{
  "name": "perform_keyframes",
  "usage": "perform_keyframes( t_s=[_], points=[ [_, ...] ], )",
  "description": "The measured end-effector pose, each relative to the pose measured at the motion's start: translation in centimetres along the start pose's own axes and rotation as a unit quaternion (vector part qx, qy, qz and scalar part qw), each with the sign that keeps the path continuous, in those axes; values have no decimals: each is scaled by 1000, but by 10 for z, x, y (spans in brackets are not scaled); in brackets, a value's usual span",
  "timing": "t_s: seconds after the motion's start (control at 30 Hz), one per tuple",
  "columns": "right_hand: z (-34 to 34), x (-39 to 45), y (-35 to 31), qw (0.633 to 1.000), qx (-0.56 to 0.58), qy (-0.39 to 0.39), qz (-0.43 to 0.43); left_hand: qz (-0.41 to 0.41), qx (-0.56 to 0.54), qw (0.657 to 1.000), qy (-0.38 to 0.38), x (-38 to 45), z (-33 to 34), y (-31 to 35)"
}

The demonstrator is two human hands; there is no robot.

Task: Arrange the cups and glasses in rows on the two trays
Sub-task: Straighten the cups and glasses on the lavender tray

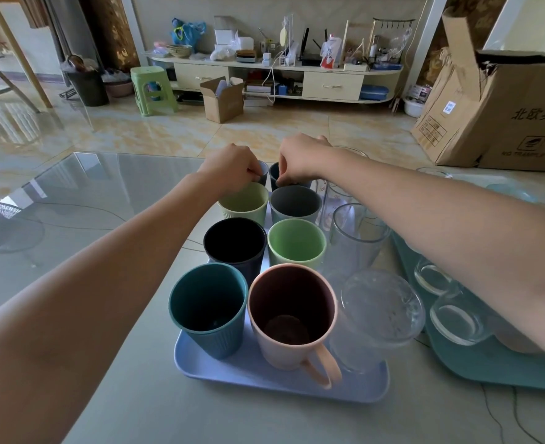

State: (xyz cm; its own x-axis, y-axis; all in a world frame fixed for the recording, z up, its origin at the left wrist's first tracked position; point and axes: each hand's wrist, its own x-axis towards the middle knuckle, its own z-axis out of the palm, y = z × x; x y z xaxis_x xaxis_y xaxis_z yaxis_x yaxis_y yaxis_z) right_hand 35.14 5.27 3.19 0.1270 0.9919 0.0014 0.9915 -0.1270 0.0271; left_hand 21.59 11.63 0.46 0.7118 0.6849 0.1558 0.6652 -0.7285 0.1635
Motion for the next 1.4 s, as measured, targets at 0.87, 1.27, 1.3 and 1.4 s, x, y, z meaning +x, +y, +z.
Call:
perform_keyframes(
  t_s=[0.87, 1.27, 1.3, 1.4],
  points=[
    [-3, -28, 7, 997, -70, 3, 42, -200, -164, 965, 35, -53, 6, -19],
    [-4, -34, 5, 996, -13, 81, 27, -187, -147, 969, 67, -63, 3, -18],
    [-9, -39, 3, 997, 4, 81, 8, -193, -133, 969, 83, -65, 1, -17],
    [-22, -59, -4, 992, 94, -22, -84, -207, -73, 971, 94, -73, -9, -17]
  ],
)
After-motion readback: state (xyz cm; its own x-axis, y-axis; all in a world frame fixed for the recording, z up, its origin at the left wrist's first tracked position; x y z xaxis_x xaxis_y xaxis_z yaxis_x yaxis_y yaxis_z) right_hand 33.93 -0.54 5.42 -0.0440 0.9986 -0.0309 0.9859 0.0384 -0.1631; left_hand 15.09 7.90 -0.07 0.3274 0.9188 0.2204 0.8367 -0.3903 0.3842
